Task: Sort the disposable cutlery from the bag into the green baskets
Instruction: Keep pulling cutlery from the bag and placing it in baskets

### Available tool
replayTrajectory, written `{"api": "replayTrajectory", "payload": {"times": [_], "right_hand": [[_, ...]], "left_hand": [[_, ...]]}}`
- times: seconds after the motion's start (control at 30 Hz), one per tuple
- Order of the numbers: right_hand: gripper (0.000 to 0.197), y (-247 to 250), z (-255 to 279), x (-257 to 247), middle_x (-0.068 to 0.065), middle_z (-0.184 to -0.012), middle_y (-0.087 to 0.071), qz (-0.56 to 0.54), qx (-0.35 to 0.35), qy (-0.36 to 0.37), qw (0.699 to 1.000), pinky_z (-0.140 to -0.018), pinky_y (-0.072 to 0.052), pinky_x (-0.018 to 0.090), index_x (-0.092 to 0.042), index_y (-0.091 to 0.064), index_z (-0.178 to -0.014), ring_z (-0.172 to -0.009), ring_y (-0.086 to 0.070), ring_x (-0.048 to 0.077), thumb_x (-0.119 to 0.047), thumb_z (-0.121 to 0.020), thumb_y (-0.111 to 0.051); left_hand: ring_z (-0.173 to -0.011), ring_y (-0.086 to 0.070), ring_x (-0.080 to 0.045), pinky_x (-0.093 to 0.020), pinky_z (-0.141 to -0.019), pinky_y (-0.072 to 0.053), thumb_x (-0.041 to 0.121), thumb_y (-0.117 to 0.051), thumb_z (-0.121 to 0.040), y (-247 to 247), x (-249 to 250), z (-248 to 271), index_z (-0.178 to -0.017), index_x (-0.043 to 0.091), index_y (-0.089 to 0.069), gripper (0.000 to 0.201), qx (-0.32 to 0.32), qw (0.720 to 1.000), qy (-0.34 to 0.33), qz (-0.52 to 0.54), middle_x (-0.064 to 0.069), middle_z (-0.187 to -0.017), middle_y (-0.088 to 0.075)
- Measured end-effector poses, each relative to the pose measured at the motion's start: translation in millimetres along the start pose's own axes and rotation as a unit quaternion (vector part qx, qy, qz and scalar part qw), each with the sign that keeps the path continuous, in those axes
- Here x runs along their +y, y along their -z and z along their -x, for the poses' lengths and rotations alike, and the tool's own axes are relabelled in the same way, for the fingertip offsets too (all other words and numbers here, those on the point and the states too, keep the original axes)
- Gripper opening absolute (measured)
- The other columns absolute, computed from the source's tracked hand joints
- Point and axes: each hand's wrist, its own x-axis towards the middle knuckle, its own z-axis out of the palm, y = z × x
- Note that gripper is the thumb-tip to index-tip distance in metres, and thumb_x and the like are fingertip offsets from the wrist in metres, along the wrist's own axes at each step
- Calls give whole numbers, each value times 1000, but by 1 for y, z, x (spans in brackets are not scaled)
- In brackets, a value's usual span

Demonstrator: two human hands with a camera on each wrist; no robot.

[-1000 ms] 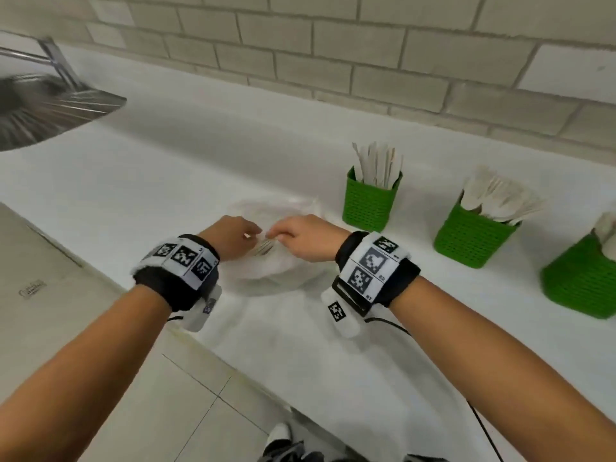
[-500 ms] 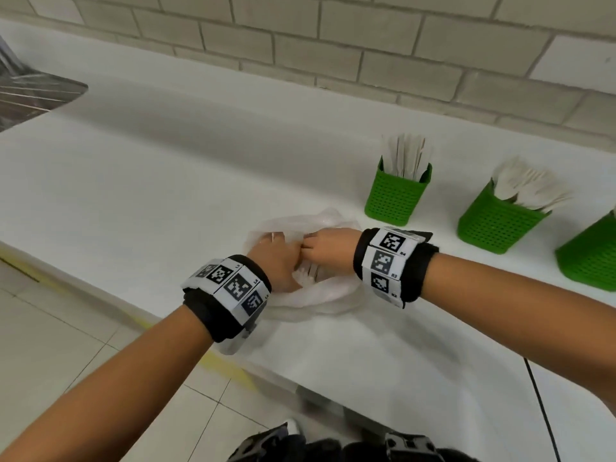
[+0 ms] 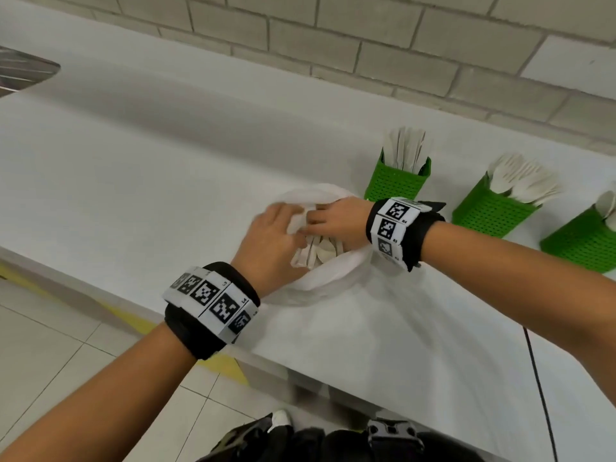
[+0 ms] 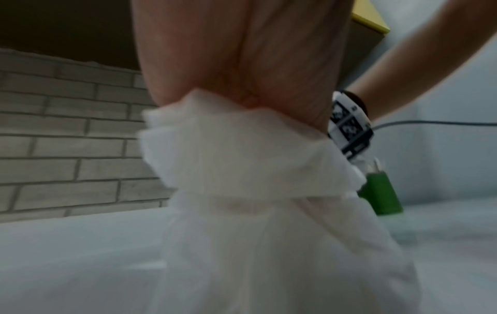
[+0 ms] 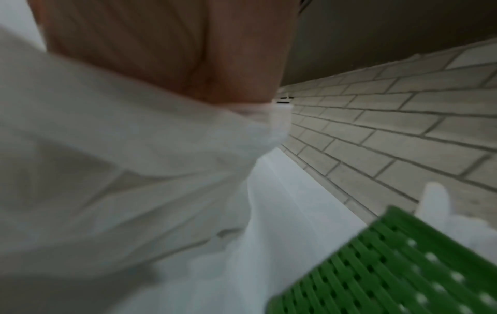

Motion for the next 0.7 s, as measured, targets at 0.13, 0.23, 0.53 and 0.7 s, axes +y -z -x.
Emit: {"api": "replayTrajectory", "payload": {"times": [0.13, 0.23, 0.53, 0.7], "right_hand": [[55, -11, -6, -3, 17, -117, -57, -22, 24, 77, 996, -86, -50, 44, -1, -54, -123, -112, -52, 37, -13, -71, -68], [62, -19, -8, -7, 12, -139, -40, 32, 3, 79, 996, -95, -42, 43, -6, -37, -139, -121, -43, 30, -18, -82, -57], [55, -18, -13, -8, 6, -73, -64, 50, 105, 138, 984, -52, -49, 25, -7, -68, -79, -62, -62, 26, -19, -28, -85], [42, -22, -11, -9, 12, -80, -67, -20, 167, 145, 975, -60, -56, 35, -3, -68, -82, -79, -66, 33, -20, -48, -86]], "left_hand": [[-137, -18, -42, -53, -103, -28, 54, -76, -60, 1, -2, 5, -115, 28, -62, 62, -50, 987, 146, 43, -8, -153, -14], [-125, -34, -40, -41, -98, -39, 40, -78, -66, -8, -4, -1, -139, 18, -26, 93, -123, 968, 171, 134, -5, -152, 9], [-132, -27, -35, -40, -103, -38, 21, -75, -72, 7, -2, -8, -149, 21, 1, 108, -213, 948, 161, 173, 0, -151, 27], [-132, -27, -32, -39, -102, -39, 25, -75, -73, 13, -9, -3, -148, 21, -14, 97, -214, 950, 147, 175, 4, -152, 26]]}}
